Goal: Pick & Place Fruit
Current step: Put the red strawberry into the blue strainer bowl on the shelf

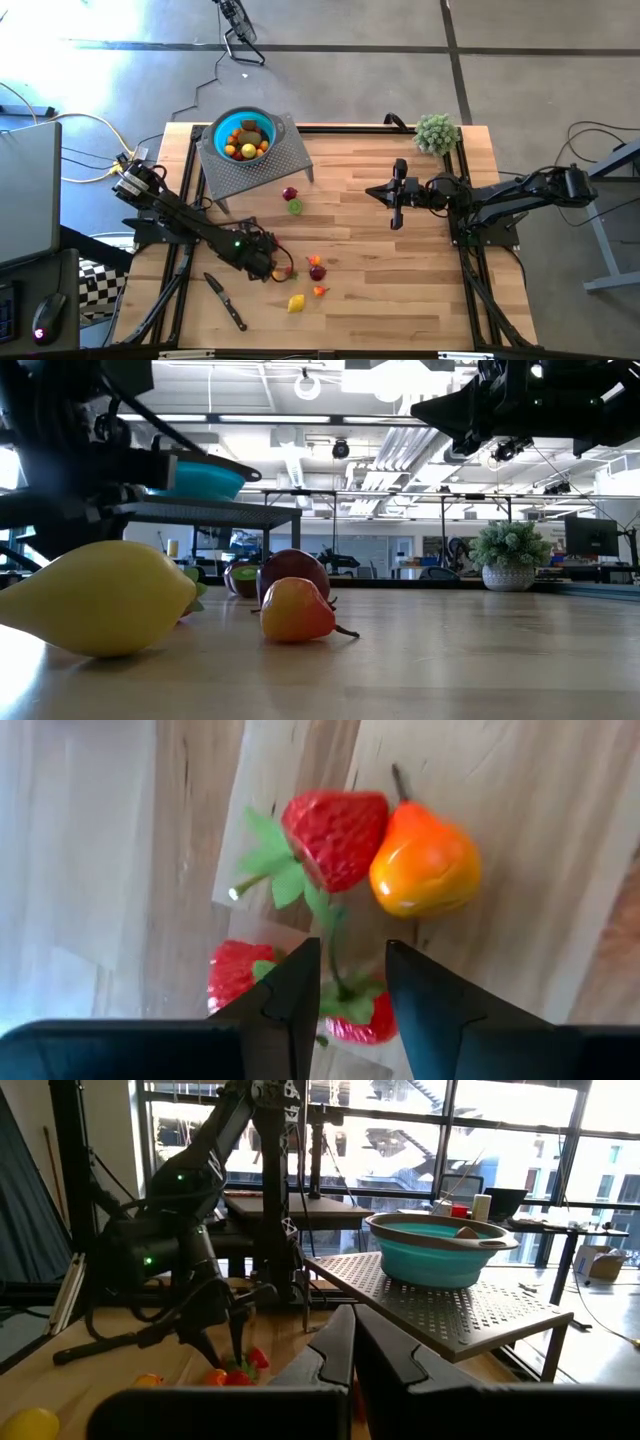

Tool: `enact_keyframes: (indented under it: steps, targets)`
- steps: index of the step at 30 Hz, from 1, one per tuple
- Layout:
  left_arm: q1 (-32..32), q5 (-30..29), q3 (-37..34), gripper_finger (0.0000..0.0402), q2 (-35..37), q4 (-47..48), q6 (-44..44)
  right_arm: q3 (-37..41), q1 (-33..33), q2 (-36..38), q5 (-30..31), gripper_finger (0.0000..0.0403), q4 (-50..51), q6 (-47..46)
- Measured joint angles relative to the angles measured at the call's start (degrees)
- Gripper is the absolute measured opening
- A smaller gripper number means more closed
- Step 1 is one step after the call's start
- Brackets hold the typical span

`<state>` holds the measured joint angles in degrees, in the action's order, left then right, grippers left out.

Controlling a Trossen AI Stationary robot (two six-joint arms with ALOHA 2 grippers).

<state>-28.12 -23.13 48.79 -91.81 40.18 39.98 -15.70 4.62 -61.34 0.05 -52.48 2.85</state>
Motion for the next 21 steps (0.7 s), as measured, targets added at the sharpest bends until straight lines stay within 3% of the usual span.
enact_keyframes:
  steps: [21]
  targets:
    - [0.0, 0.2, -0.8, 0.0111, 0.0, -1.2, 2.28, 0.0, -0.01, 0.0, 0.0, 0.0002, 0.01, 0.17]
